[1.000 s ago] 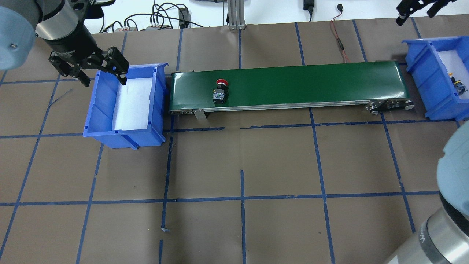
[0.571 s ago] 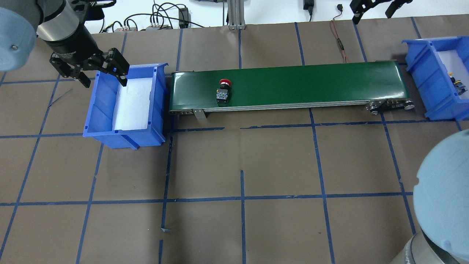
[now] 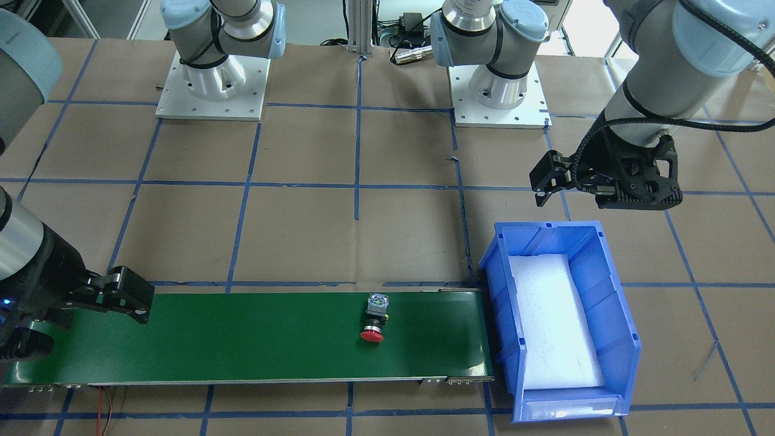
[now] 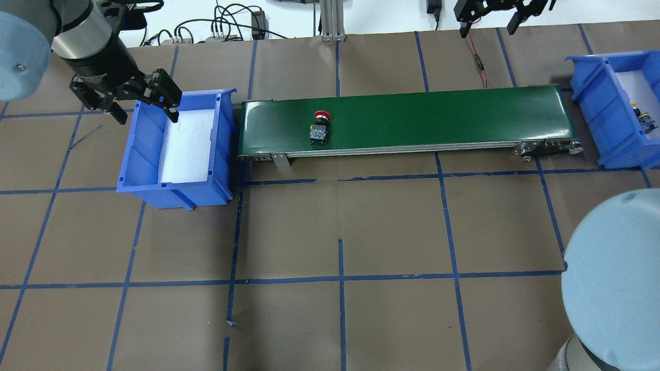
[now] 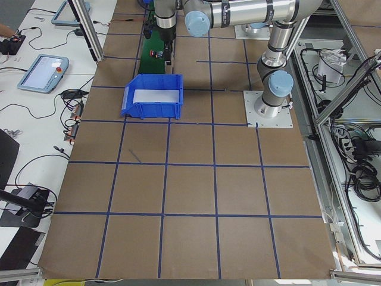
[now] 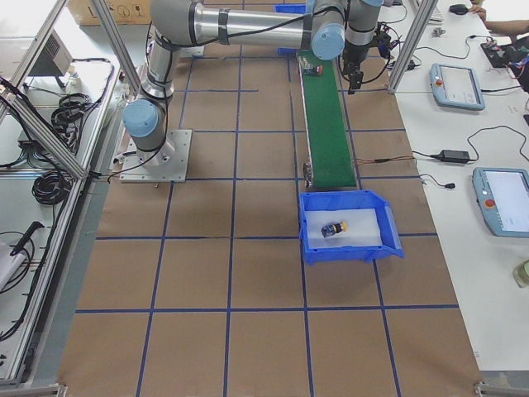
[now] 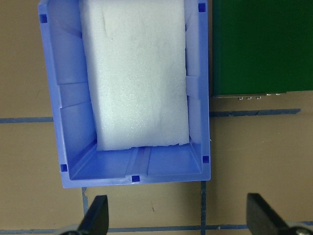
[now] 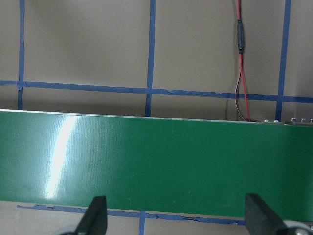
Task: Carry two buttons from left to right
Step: 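Move the right gripper over the red button on the belt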
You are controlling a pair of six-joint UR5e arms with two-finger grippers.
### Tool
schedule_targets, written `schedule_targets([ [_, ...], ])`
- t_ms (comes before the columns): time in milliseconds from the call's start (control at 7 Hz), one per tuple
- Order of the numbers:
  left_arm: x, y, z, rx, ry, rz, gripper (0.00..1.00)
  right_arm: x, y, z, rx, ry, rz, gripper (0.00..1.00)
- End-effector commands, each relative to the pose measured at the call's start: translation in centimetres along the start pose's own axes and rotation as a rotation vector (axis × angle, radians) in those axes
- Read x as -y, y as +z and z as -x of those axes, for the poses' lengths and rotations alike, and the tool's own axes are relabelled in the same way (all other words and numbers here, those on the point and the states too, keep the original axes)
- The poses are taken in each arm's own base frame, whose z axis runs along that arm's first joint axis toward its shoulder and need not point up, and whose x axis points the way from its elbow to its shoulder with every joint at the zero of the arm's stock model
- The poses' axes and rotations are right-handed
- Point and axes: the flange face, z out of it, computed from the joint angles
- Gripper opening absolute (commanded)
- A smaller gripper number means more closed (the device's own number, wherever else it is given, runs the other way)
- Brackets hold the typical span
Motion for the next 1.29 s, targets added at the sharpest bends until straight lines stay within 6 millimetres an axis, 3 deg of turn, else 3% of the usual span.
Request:
schedule_targets([
  [0,0.0,0.0,0.0,0.001,0.0,0.0,1.0,-0.4,0.3,-0.1,-0.009,-0.001,0.012,1.0],
  [429,0.0,0.0,0.0,0.001,0.002,0.002,1.0,-4.4,0.7,0.8,-0.004,0.008,0.056,1.0],
  [571,0.0,0.1,0.0,0.001,0.0,0.003,1.0,-6.8,0.3,3.0,0.011,0.01,0.071,1.0],
  [714,0.0,0.1,0.0,0.001,0.002,0.003,1.0,-7.8,2.3,4.7,0.004,0.077,0.07,1.0],
  [857,0.0,0.2,0.0,0.001,0.002,0.003,1.0,-7.5,3.4,6.9,-0.01,0.099,-0.016,1.0],
  [1000,0.0,0.2,0.0,0.0,0.002,0.005,1.0,-7.8,5.1,7.9,-0.007,0.085,0.004,1.0],
  [1143,0.0,0.2,0.0,0.0,0.002,0.005,1.0,-7.8,5.6,7.7,0.002,0.096,0.013,1.0],
])
